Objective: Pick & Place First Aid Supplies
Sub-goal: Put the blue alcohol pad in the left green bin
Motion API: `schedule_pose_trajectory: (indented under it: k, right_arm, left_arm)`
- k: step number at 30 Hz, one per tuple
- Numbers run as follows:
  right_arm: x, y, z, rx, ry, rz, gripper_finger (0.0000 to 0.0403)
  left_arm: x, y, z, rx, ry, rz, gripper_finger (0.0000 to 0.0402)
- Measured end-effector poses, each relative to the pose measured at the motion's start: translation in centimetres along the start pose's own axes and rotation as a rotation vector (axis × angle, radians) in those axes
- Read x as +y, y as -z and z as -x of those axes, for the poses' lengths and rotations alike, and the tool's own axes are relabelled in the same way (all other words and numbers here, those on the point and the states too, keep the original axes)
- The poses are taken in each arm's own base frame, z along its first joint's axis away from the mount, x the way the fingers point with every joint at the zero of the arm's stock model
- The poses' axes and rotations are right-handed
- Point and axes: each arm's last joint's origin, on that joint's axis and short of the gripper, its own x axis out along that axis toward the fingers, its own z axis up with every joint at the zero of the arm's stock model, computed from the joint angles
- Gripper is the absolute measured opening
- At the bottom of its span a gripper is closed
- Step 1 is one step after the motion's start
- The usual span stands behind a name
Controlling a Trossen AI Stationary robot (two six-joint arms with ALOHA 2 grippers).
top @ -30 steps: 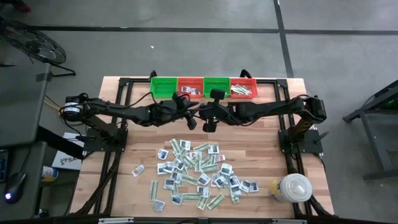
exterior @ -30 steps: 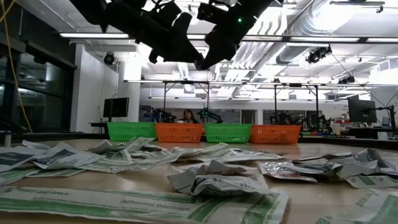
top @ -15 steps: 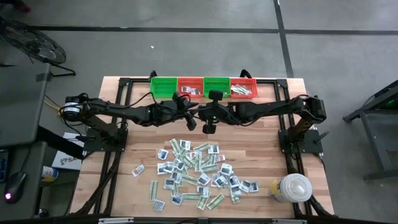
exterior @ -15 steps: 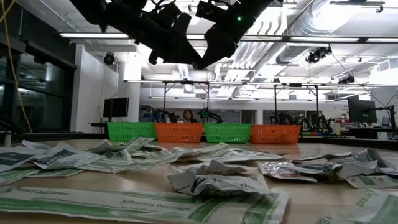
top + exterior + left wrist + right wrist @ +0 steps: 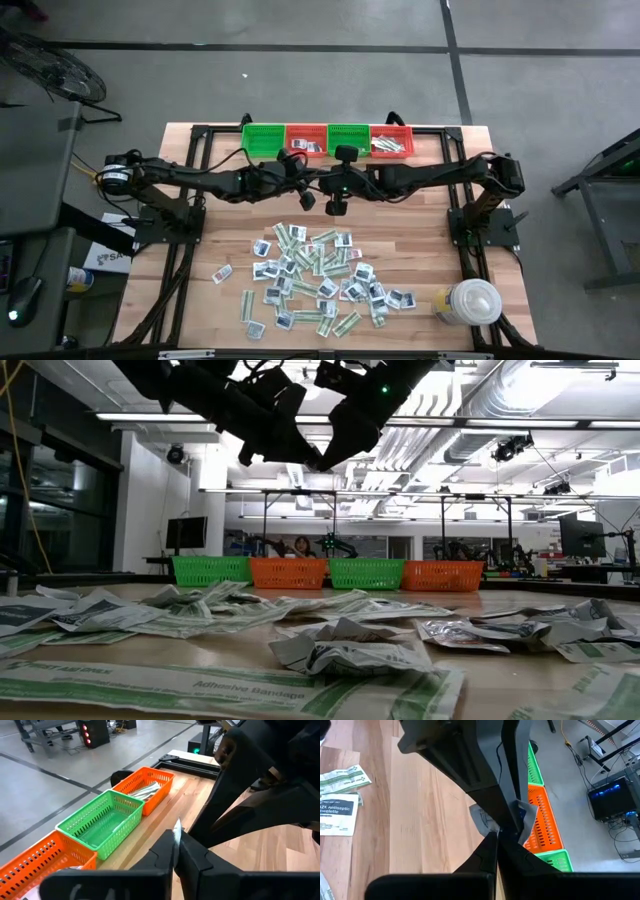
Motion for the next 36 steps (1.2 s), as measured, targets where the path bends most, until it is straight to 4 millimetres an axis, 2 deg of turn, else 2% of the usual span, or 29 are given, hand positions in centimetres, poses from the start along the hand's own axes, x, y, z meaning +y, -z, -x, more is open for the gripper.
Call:
schedule_pose_trajectory:
  k: [4, 7, 11, 16, 20, 24, 29, 36]
  right_arm:
    - [0.1, 0.1, 0.0, 0.005, -0.015, 0.004, 0.0]
    - [0.1, 0.0, 0.2, -0.011, -0.087, 0.002, 0.0013]
    - [-0.2, -0.1, 1.2, -0.023, -0.133, -0.051, 0.0064]
    - [-1.6, 0.3, 3.4, 0.023, -0.061, -0.096, 0.0147]
    - [-3.5, 0.9, 5.5, 0.066, -0.005, -0.149, 0.0196]
    - [-5.8, 1.9, 7.4, 0.104, 0.015, -0.227, 0.0218]
    - [-8.2, 3.2, 8.5, 0.155, 0.045, -0.272, 0.0221]
    - [-10.7, 4.3, 8.1, 0.179, 0.026, -0.319, 0.021]
  left_arm:
    - [0.0, 0.0, 0.0, 0.002, 0.005, -0.002, 0.0003]
    - [0.0, 0.1, 0.0, 0.01, 0.012, -0.006, 0.0002]
    - [0.0, 0.1, 0.0, 0.011, 0.008, -0.007, 0.0001]
    - [0.7, 0.3, -0.2, 0.03, -0.041, -0.011, 0.0001]
    - [2.4, 0.1, -0.4, 0.052, -0.085, 0.0, 0.0001]
    - [4.8, -0.3, -0.7, 0.066, -0.108, 0.025, 0.0]
    - [7.8, -0.2, -1.0, 0.106, -0.151, 0.052, 0.0]
    - [11.9, 0.4, -1.2, 0.189, -0.173, 0.096, 0.0]
